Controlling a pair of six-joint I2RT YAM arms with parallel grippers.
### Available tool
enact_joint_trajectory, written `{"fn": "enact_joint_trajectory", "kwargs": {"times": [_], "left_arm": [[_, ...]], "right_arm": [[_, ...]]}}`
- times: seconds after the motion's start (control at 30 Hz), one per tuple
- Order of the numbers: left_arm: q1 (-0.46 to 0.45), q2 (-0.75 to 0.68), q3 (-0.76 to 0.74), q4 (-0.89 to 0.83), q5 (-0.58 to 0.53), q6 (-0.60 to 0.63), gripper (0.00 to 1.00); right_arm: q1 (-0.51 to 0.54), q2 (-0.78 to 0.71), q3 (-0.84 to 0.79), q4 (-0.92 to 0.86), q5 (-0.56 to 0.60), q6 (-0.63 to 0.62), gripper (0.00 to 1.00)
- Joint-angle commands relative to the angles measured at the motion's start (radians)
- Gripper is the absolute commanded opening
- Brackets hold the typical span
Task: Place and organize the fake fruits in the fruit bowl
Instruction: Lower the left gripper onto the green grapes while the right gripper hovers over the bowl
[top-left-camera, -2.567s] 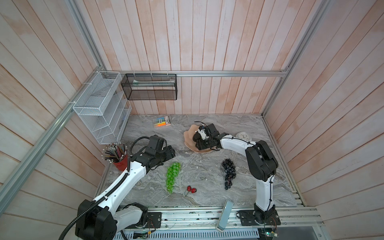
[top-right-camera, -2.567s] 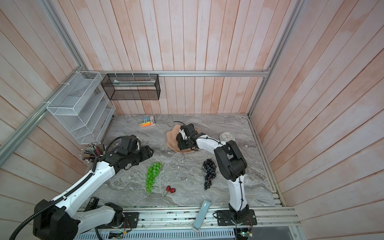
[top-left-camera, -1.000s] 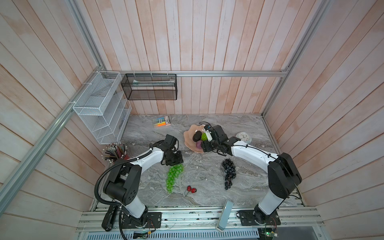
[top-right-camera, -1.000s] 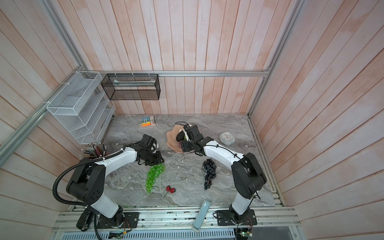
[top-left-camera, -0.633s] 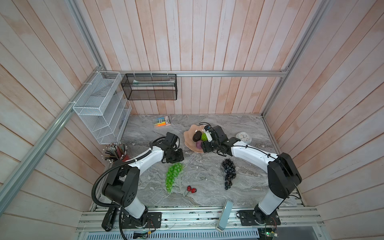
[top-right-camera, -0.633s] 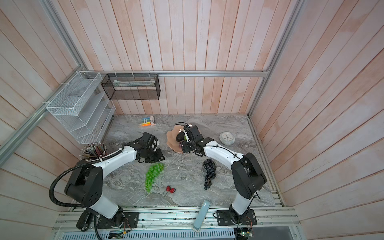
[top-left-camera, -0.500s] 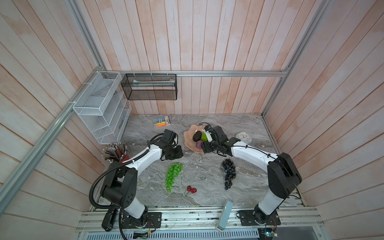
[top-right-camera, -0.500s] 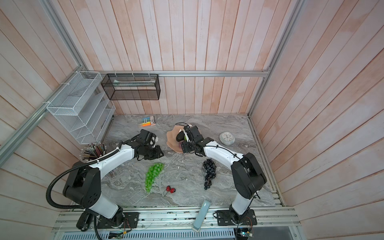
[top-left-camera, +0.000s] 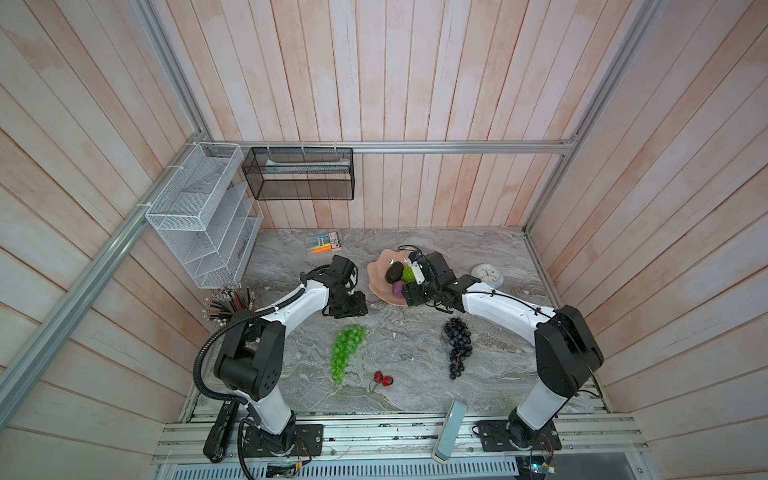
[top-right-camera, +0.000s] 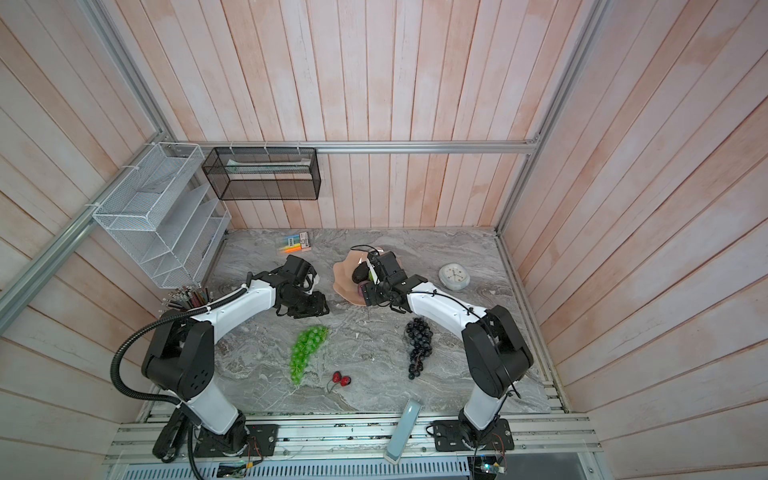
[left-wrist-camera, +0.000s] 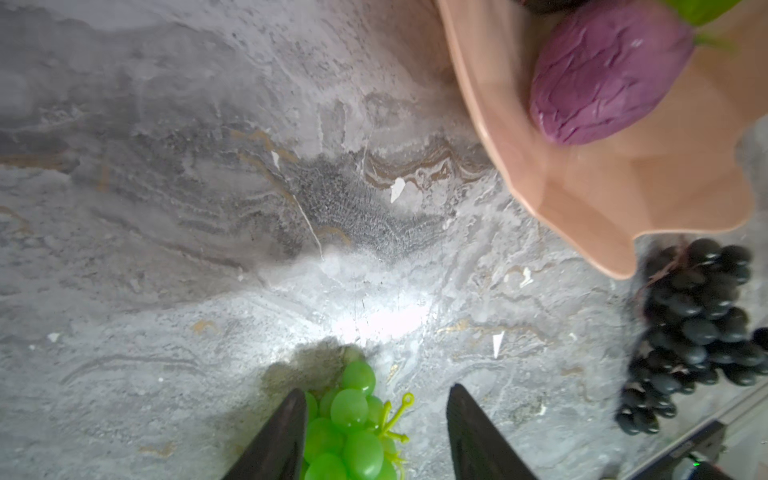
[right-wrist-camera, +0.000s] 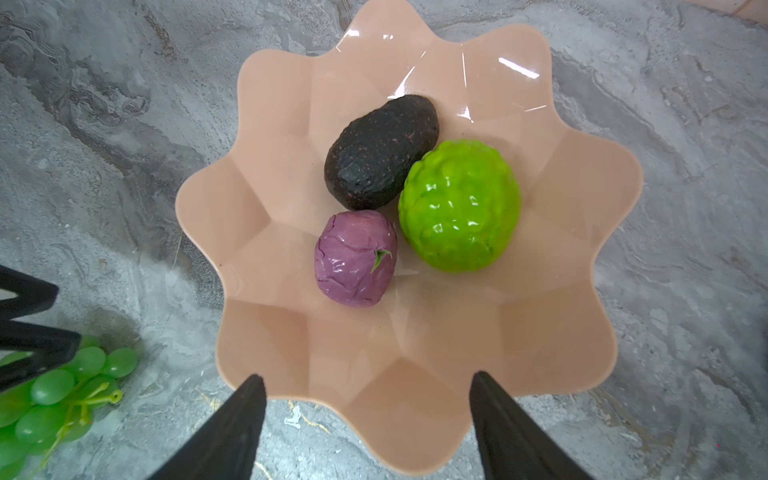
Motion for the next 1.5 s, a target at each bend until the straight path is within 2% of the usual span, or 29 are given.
{"fn": "enact_joint_trajectory", "kwargs": {"times": [0.0,0.3,0.53,0.63,0.77,0.9,1.07,1.27,1.47], "left_arm": [[-0.055,0.043,0.053,-0.076,-0.103,0.068,0.57],[-0.127,0.112,0.090,-0.112,-0.281,0.087,0.54],[-0.163,0.117,0.115,-0.141,-0.324,0.123,0.48],[-0.178,0.077,0.130,-0.150,-0.334,0.118,0.48],[-0.203,0.025,0.170,-0.200,-0.263,0.059,0.48],[-0.276,0.008,0.174,-0.261,-0.243,-0.028,0.48],[-0.328,-0.029,0.090,-0.255,-0.195,-0.156,0.48],[-0.335,-0.082,-0.034,-0.199,-0.220,-0.247,0.47],[-0.332,-0.078,-0.067,-0.180,-0.297,-0.255,0.47]], "right_arm": [[0.004,0.004,-0.003,-0.004,0.002,0.010,0.78],[0.004,-0.018,-0.036,0.008,0.007,0.013,0.78],[0.005,-0.020,-0.047,0.014,0.006,0.015,0.78],[0.004,-0.035,-0.055,0.009,0.013,0.019,0.78],[0.000,-0.073,-0.094,0.009,0.037,0.028,0.76],[-0.022,-0.120,-0.157,0.017,0.042,0.040,0.73],[-0.049,-0.151,-0.208,0.028,0.025,0.043,0.71],[-0.052,-0.122,-0.192,0.027,0.003,0.038,0.70],[-0.052,-0.091,-0.170,0.035,-0.017,0.038,0.70]]}}
